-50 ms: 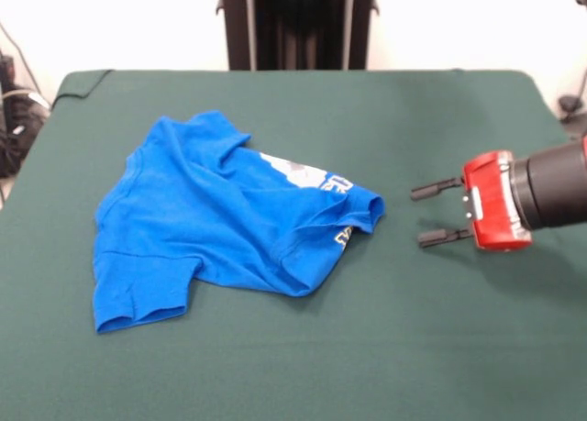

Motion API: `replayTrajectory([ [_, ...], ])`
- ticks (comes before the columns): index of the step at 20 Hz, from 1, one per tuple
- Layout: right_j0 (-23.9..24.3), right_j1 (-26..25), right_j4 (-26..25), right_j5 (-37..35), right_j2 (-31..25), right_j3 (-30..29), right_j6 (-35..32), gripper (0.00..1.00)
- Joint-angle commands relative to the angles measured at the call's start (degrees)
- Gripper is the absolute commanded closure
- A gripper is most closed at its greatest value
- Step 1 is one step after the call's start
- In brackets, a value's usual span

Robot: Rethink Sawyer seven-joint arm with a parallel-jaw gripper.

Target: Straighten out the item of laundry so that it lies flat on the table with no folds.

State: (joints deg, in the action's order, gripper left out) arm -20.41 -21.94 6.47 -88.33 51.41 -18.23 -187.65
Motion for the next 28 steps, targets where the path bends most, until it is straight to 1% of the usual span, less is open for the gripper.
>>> replayTrajectory([
  [1,-2.22,0.98,-1.21,-5.06,-0.7,-7.6,-8.26,0.0],
  [11,-2.97,0.3,-1.57,-5.71,-0.28,-8.12,-8.95,0.0],
  [16,-2.85,-0.5,-2.3,-4.21,-0.34,-8.88,-9.85,0.0],
  [23,-3.13,-0.76,-3.89,-1.61,-0.7,-11.55,-10.57,0.0],
  [28,-3.13,-1.18,-4.37,-1.52,-0.86,-11.55,-11.15,0.0],
])
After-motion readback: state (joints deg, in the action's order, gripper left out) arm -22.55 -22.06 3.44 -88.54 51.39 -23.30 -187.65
